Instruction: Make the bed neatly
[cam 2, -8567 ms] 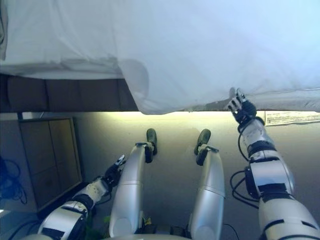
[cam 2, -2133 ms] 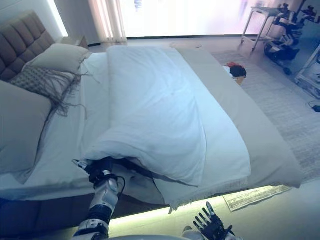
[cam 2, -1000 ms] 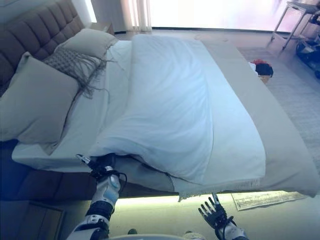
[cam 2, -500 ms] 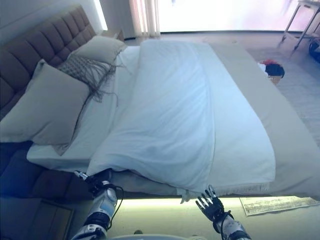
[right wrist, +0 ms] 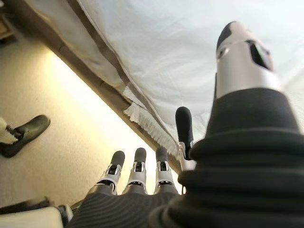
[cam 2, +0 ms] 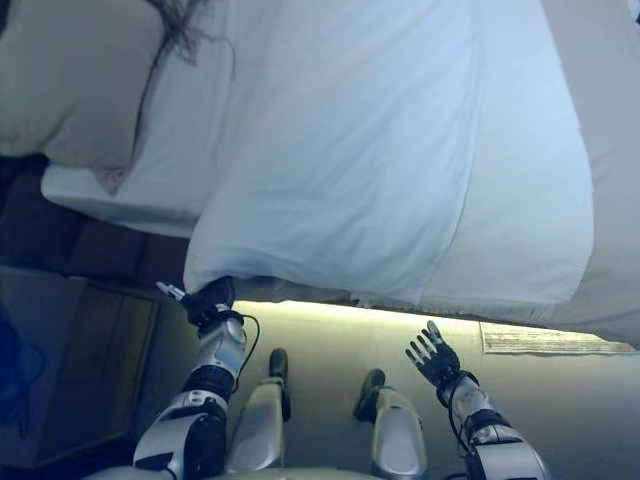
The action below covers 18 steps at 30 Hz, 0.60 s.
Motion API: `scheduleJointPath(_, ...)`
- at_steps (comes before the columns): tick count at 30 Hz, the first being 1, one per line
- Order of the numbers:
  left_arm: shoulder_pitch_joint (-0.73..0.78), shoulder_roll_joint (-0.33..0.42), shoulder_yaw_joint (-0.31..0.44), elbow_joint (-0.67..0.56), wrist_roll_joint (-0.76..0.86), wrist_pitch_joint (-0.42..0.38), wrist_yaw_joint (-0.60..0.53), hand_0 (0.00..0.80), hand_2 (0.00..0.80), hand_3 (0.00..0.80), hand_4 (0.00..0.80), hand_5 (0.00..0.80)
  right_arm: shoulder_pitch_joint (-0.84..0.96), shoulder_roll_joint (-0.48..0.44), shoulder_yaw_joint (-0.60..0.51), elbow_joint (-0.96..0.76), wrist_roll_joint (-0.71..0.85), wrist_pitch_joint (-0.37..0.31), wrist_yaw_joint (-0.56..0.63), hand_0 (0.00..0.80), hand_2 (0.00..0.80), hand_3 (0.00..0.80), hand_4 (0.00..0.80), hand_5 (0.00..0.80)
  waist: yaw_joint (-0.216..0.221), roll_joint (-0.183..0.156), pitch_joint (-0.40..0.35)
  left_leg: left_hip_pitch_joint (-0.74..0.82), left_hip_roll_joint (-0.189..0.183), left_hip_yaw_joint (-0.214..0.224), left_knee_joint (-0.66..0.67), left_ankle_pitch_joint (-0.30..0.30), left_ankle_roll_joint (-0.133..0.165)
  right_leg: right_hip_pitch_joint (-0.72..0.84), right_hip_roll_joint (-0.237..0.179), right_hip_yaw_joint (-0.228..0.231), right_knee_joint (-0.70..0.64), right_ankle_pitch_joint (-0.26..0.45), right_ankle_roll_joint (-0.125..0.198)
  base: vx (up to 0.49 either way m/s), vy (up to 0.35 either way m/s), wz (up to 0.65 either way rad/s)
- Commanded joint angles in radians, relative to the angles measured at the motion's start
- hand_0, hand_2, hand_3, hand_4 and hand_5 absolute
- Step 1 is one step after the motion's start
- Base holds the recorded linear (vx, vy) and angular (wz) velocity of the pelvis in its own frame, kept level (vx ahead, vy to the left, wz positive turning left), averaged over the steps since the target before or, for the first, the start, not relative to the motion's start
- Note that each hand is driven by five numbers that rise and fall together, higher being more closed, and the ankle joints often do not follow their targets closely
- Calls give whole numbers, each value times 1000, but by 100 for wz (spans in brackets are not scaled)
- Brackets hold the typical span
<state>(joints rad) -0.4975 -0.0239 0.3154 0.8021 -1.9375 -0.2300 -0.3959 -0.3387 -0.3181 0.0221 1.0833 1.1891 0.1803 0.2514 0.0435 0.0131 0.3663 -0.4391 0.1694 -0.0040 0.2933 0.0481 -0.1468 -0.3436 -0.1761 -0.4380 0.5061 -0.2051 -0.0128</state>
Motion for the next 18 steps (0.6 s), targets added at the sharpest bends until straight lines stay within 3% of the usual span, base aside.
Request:
scheduleJointPath(1,113,179,99,-50,-35,-169,-31,0,0,0,0,0,-120,13,-2,-24,44,-19,4,0,0,0,0,0,81,-59,42,-23,-43,12,97,-106,35,-69,-52,103,32,15,43,-86,51,54)
scheduleJointPath(4,105,190,92,-38,-35,-147,-23,0,0,0,0,0,-155,-3,-2,-40,45,-22,0,0,0,0,0,0,91,-67,66,-64,-44,11,117,-104,40,-112,-65,103,73,9,47,-82,63,29)
scheduleJointPath(9,94,206,60,10,-35,-31,-42,0,0,0,0,0,-190,-33,-8,-54,41,-8,15,0,0,0,0,0,103,-84,98,-135,-43,10,167,-112,52,-192,-83,110,157,-5,53,-91,61,6)
scheduleJointPath(15,103,240,15,87,-35,106,-19,0,0,0,0,0,-208,-65,-11,-104,34,15,0,0,0,0,0,0,102,-94,115,-224,-45,-1,299,-183,67,-274,-98,139,278,-53,56,-40,48,7)
scheduleJointPath(18,134,258,-11,140,-35,222,-45,0,0,0,0,0,-196,-84,-18,-123,29,22,5,0,0,0,0,0,101,-94,122,-266,-41,-6,355,-203,78,-313,-99,150,323,-64,50,-61,67,2)
